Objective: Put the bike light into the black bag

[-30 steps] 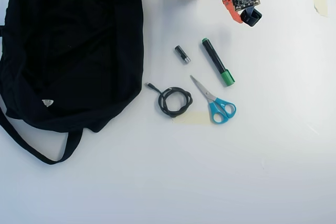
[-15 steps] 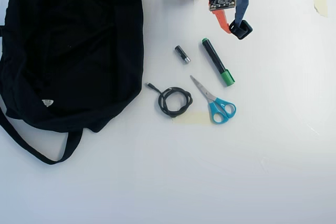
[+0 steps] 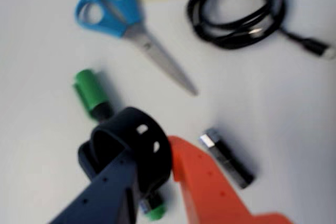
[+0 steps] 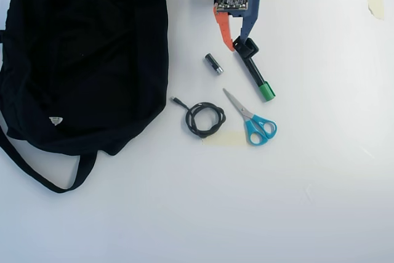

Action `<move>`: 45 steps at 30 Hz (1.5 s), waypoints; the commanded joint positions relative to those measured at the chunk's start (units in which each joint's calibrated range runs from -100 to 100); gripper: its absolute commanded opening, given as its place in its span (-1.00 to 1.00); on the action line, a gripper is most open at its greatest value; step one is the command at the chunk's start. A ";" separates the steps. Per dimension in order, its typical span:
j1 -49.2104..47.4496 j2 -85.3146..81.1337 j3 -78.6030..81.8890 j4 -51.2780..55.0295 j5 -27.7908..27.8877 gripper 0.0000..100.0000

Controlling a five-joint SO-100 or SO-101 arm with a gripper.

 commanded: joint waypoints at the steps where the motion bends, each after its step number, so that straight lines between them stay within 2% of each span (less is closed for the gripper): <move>1: 4.49 0.06 -2.44 -1.78 3.62 -0.96; 4: 8.08 1.56 -3.25 -2.72 5.25 -0.96; 12: 15.93 9.69 -10.88 -7.55 4.04 -0.96; 16: 18.03 16.50 -17.89 -7.46 0.32 -0.96; 23: 24.61 34.17 -34.42 -6.77 1.21 -0.96; 28: 32.76 42.39 -42.69 -6.77 1.21 -0.96; 38: 55.65 47.95 -45.47 -7.29 1.58 -0.96; 41: 62.30 61.47 -54.01 -6.95 1.52 -0.96; 45: 66.72 70.69 -55.18 -6.08 1.21 -0.95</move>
